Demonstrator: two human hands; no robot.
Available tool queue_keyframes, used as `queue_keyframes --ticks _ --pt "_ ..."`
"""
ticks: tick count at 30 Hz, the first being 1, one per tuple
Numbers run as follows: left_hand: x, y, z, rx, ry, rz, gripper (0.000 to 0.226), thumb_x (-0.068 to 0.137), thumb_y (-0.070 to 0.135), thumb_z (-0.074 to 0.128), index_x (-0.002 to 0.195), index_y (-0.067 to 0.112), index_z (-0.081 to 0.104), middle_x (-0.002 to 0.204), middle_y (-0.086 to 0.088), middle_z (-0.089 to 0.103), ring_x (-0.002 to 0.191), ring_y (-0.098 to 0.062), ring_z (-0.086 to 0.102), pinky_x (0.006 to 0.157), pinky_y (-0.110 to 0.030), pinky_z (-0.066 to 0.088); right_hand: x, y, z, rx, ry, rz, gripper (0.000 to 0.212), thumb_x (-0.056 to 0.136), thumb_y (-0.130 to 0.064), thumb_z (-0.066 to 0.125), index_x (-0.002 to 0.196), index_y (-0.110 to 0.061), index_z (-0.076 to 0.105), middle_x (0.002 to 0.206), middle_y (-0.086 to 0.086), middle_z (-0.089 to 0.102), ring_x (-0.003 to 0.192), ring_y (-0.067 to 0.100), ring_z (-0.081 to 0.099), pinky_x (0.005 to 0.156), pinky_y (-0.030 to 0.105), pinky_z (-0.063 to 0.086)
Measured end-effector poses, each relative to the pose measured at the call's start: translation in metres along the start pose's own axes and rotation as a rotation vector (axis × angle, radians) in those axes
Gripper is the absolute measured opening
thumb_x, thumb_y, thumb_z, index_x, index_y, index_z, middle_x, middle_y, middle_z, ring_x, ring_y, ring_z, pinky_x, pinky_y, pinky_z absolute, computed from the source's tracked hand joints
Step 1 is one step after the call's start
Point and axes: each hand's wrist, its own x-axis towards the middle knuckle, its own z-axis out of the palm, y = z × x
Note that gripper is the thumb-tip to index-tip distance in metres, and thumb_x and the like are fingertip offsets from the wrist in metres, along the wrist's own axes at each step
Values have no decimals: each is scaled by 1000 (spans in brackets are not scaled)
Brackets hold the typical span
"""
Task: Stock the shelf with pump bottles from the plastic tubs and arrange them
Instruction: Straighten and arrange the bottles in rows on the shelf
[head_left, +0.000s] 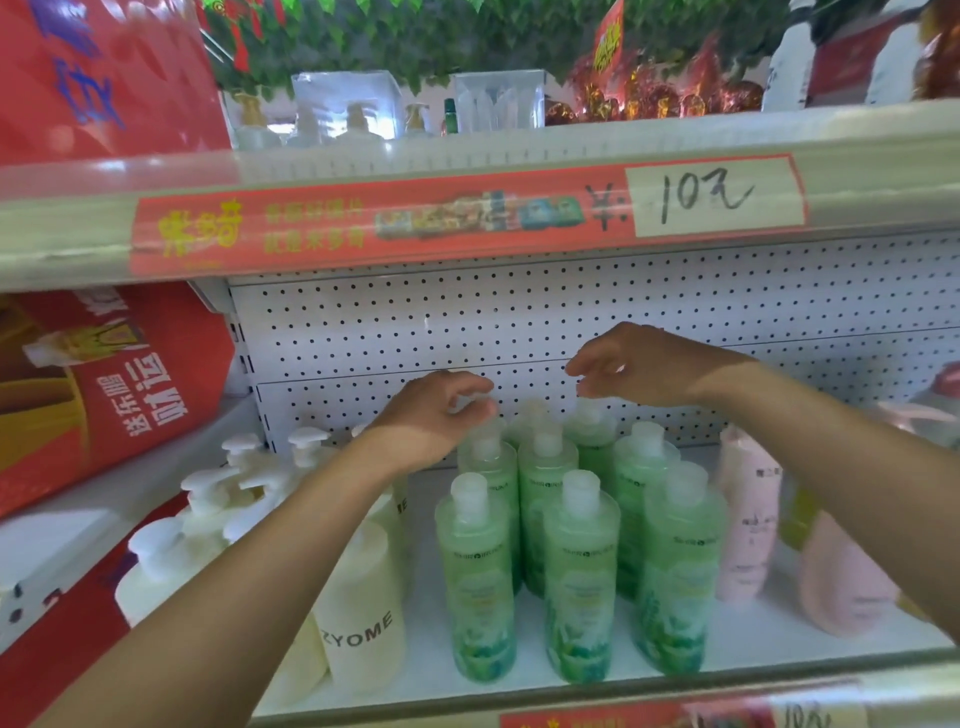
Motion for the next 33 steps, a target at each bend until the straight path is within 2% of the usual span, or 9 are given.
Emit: queue_keyframes --ticks 3,6,9,13,17,21,24,30,33 --pt "-24 5 1 -60 41 -8 31 93 49 57 122 38 62 125 14 57 115 -7 54 100 -31 43 -21 -3 1 22 18 15 30 91 -40 63 120 -33 63 122 -12 60 108 8 58 92 24 44" --pt "-45 6 2 -75 34 -3 34 91 50 58 123 39 62 119 10 57 110 -6 54 99 -32 46 -38 -6 3 3 53 68 35 88 -41 66 122 -34 61 123 -12 57 108 10 58 86 23 41" --pt "-51 8 5 -44 15 -14 35 93 46 58 126 36 61 118 11 55 109 -10 53 99 -33 46 -46 -3 2 -106 4 205 43 84 -38 72 124 -30 59 122 -7 56 105 15 58 84 26 43" --pt "-49 8 7 -161 -12 -78 35 90 43 64 123 31 65 121 13 60 110 -9 57 97 -31 48 -46 -2 7 -162 -59 314 42 80 -25 77 119 -22 64 109 -1 65 75 15 66 69 26 52" --pt "-47 10 8 -215 24 -117 28 88 40 68 115 30 70 108 18 67 104 -6 60 94 -28 49 -46 -2 10 -179 -20 288 42 78 -18 78 118 -16 67 112 -1 67 89 14 65 84 26 51" --pt "-49 13 10 -234 48 -147 28 88 40 68 115 31 71 102 22 66 101 -2 58 94 -24 47 -48 -6 12 -77 6 256 40 76 -14 80 115 -19 69 113 -4 67 100 13 62 87 23 47" --pt "-50 12 12 -256 52 -155 28 88 38 69 115 31 71 113 14 66 107 -5 59 93 -23 47 -46 -8 16 -46 28 228 37 77 -17 80 113 -18 70 110 -2 69 95 13 64 82 22 47" --pt "-50 11 13 -263 59 -163 29 87 39 70 115 32 70 116 13 65 107 -7 59 96 -26 48 -41 -13 24 19 40 213 35 79 -17 79 112 -20 69 105 -5 65 91 11 61 76 21 43" --pt "-50 11 14 -266 66 -167 28 87 38 70 115 31 70 117 12 66 107 -7 59 94 -25 47 -40 -11 24 45 38 211 34 79 -16 79 111 -21 69 102 -6 67 84 6 60 64 16 42"
